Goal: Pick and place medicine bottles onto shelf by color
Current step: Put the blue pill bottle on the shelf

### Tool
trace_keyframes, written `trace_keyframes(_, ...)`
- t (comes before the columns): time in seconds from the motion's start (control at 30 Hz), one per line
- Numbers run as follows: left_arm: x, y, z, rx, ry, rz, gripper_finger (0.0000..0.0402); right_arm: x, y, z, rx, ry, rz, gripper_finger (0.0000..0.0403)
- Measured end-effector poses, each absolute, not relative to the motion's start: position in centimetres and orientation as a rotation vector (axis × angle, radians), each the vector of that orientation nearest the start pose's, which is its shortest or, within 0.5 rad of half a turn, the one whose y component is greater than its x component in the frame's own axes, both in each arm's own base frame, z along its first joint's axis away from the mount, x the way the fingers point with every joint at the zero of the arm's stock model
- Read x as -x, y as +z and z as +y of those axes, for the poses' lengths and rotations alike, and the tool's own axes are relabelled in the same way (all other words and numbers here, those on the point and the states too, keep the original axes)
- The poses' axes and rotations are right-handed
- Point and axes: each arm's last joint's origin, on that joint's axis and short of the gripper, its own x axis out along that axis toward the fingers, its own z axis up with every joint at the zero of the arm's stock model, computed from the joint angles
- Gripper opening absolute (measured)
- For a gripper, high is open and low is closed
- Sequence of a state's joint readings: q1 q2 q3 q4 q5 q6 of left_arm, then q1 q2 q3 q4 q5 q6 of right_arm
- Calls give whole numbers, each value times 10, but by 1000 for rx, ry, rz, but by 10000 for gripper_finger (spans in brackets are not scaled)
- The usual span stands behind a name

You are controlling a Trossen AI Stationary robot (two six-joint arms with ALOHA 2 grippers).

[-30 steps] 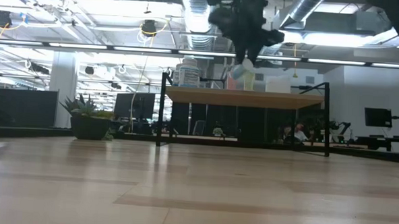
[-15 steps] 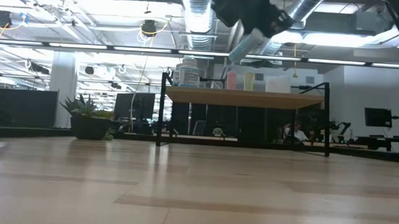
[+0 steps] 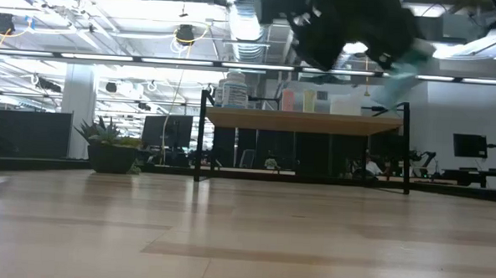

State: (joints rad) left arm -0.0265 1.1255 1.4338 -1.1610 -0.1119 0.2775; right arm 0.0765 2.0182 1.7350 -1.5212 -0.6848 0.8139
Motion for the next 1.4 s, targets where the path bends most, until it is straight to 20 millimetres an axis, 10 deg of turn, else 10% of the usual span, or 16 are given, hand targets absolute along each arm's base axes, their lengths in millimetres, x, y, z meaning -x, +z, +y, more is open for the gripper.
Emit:
trace_keyframes(0.33, -185, 401, -2, -350, -52, 856, 197, -354, 191, 69, -1254, -89, 2000, 108)
trace_keyframes(1.4, -186, 401, -2, -359, -55, 849, 197, -328, 142, 106, -1338, -134, 2110, 108)
